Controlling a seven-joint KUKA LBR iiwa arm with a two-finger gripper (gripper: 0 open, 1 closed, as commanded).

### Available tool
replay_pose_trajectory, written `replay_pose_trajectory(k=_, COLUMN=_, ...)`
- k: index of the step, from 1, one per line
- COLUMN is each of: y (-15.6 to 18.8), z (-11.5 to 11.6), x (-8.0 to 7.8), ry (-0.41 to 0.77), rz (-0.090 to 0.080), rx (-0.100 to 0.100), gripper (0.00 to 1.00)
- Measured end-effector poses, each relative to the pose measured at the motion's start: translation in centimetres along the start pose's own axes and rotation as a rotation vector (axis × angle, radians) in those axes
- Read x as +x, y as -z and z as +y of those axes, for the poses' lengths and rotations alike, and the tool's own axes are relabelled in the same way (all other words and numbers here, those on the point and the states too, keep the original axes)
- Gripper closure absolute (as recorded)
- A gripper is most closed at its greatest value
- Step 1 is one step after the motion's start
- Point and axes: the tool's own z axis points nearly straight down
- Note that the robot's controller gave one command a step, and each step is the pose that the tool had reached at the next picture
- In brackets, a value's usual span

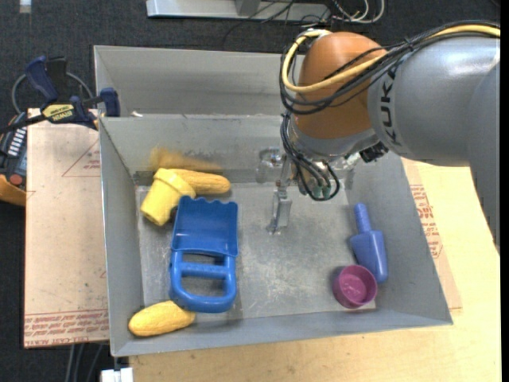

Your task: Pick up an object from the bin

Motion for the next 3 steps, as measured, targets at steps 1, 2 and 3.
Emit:
replay_pose_trajectory(k=1, y=0.5, z=0.0, x=-0.1, ry=-0.001, rz=-0.007, rx=0.0, gripper=0.0)
replay_pose_trajectory(k=2, y=-6.2, z=4.4, x=-0.4, ry=-0.126, rz=-0.006, rx=-0.002, gripper=0.0)
replay_pose_trajectory(k=3, y=-10.7, z=7.7, x=-1.7, ry=-0.079, rz=0.005, rx=0.004, gripper=0.0)
